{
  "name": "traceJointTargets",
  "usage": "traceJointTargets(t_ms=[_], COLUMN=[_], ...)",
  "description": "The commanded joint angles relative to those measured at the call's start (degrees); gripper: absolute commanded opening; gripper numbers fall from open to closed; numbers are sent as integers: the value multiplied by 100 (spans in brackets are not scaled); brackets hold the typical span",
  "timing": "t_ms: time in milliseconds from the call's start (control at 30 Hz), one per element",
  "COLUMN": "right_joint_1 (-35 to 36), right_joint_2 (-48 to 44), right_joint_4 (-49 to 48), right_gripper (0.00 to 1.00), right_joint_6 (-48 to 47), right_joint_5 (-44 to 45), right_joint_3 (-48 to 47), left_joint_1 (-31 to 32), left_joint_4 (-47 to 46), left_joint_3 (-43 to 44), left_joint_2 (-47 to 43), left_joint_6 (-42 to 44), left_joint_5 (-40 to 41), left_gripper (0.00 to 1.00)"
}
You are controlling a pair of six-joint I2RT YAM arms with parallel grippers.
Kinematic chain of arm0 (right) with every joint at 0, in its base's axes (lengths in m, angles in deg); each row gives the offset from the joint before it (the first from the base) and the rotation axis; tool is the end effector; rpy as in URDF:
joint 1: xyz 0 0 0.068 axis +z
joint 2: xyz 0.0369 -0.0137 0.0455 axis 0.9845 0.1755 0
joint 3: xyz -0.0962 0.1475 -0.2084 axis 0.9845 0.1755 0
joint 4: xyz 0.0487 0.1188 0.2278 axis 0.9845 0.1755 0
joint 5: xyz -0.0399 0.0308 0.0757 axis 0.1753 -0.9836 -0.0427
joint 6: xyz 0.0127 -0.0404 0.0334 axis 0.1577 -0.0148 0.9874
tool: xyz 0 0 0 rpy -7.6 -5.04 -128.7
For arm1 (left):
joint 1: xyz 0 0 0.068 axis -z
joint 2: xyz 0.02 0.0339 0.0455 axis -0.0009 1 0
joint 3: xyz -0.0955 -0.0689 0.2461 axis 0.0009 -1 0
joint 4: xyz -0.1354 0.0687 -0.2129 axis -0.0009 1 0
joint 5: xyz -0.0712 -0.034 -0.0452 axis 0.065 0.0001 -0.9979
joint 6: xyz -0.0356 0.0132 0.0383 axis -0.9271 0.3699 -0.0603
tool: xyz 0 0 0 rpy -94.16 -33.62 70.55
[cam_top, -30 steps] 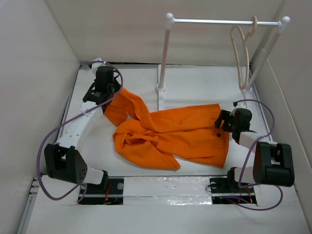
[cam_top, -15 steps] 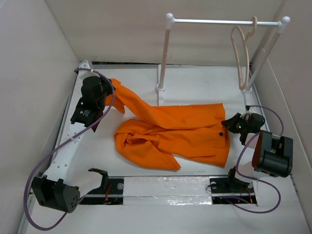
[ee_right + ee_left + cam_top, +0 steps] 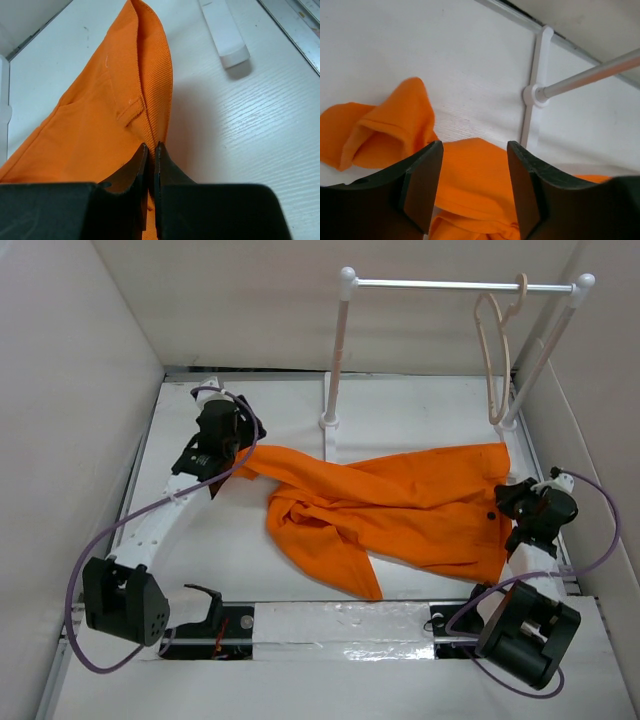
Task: Place the trousers on the hanger
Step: Flatten out the trousers at the center of the board.
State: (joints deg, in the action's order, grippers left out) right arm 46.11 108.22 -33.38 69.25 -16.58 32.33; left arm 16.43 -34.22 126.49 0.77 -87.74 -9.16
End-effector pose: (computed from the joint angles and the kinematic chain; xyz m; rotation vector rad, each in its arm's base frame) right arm 0.1757 -0.0992 0.1899 0.5781 1.7965 0.2576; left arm 0.2746 -0.0726 0.3446 -0.3737 1.8264 -0.3598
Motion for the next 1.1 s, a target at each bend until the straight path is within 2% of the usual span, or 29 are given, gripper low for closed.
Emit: traceJointTargets(t_ms=[0, 67, 167, 200, 267, 333, 367, 467, 533, 567, 667, 733, 833, 967, 1067], right_joint_1=[-41, 11, 64, 65, 117, 196, 196, 389, 442, 503, 565, 670, 803, 987, 1049], right_joint_2=[-161, -30, 147, 156, 174, 191, 182, 147, 147, 147, 173, 209, 209, 139, 95], right_joint_4=[70, 44, -17, -87, -263, -273, -238, -264, -220, -203, -290, -273, -238, -229, -211], right_gripper=[0, 0, 0, 0, 0, 0, 0, 0, 0, 0, 0, 0, 0, 0, 0], right_joint_6=[-58, -120, -243, -235, -243, -313, -322, -296, -357, -375, -375, -410, -454, -437, -419], right_joint_5=[217, 85, -47, -56, -109, -162, -162, -127, -74, -56, -100, -153, -66, 23, 111], right_joint_3=[-51, -113, -105, -70, 53, 36, 19, 1, -52, -52, -34, -87, -105, -105, -122], left_joint_1=[67, -55, -564, -923, -1372, -1977, -2129, -2630, -2867, -3164, -3859, -4028, -4029, -4029, -3582], left_joint_4=[250, 224, 321, 190, -73, -627, -864, -1226, -1138, -1208, -1849, -2157, -2175, -2263, -2150], left_joint_3=[141, -26, -631, -1190, -1834, -2687, -2890, -3252, -3287, -3366, -3779, -3675, -3288, -3042, -2726], left_joint_2=[58, -30, -197, -554, -872, -1373, -1514, -1639, -1481, -1402, -858, -234, 487, 980, 1121], left_joint_6=[-106, -264, -1062, -1605, -2030, -2268, -2304, -2584, -2769, -2962, -3183, -3113, -2920, -2858, -2762], left_joint_5=[372, 471, 743, 761, 543, 44, -90, -547, -871, -1039, -1917, -2400, -2604, -2614, -2237], left_gripper=[62, 63, 62, 61, 64, 69, 74, 78, 76, 71, 68, 69, 70, 64, 59])
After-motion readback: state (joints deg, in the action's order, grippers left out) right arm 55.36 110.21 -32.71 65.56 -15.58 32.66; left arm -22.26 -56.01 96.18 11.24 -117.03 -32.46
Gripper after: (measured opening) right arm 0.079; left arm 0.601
